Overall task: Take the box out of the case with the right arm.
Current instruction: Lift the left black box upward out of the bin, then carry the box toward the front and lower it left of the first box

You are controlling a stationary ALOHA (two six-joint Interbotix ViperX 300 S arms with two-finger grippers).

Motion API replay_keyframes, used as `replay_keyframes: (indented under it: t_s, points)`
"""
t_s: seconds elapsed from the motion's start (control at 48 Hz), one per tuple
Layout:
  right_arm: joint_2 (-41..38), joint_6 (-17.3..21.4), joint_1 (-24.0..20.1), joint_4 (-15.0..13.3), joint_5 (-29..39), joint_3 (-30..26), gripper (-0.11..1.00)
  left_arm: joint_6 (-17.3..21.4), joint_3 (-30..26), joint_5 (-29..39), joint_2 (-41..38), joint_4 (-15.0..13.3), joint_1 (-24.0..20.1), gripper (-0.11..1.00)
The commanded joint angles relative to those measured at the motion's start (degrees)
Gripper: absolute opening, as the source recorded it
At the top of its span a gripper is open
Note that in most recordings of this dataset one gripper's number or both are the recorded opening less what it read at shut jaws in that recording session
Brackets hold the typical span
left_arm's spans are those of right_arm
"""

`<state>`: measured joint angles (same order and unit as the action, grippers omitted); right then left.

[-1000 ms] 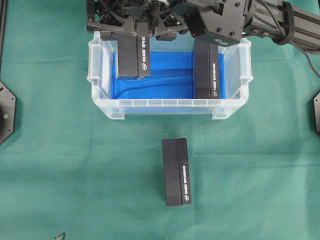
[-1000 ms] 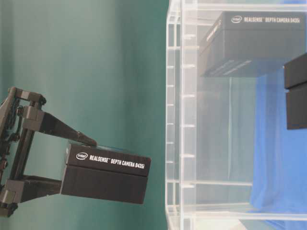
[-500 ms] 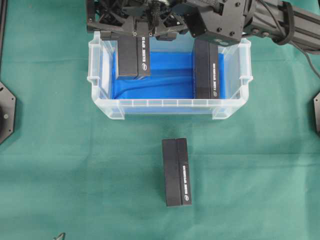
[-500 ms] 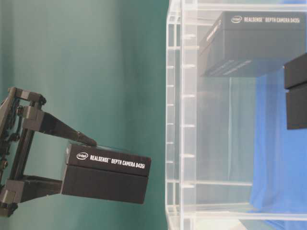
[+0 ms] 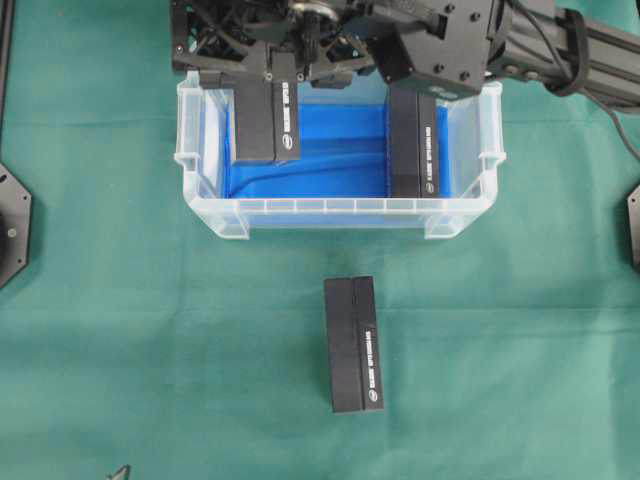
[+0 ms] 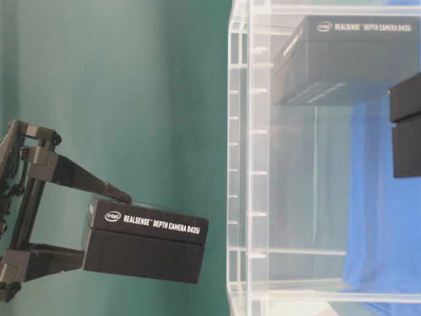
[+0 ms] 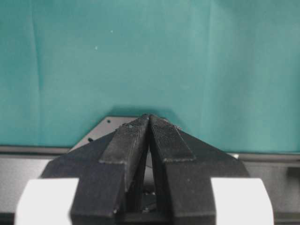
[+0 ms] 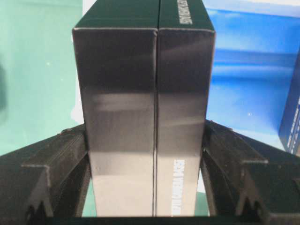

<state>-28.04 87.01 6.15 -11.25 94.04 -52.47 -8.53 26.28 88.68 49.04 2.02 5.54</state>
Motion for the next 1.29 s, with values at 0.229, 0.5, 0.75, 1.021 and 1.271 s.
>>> replay_keyframes:
  t_s: [0.229,0.5,0.75,1.021,1.271]
  points:
    - [3.6,2.5,-4.0,-0.3,1.2,-1.7,0.68,0.0,-0.7,-0.2,-0.4,0.2,0.1,0.00]
    - [3.5,7.4,-9.1,-0.3,3.7,-1.7,0.68,0.0,-0.7,-0.2,-0.4,0.1,0.1,0.00]
    - [3.3,12.9,-14.9,-1.2,4.0,-1.7,0.68,-0.1,-0.7,-0.2,-0.4,0.2,0.1,0.00]
    - [3.0,18.7,-20.9,-1.0,4.0,-1.7,0.68,-0.1,-0.7,-0.2,-0.5,0.2,0.1,0.00]
    - [2.5,19.4,-21.7,-0.8,4.0,-1.7,0.68,-0.2,-0.7,-0.2,-0.6,0.2,0.1,0.00]
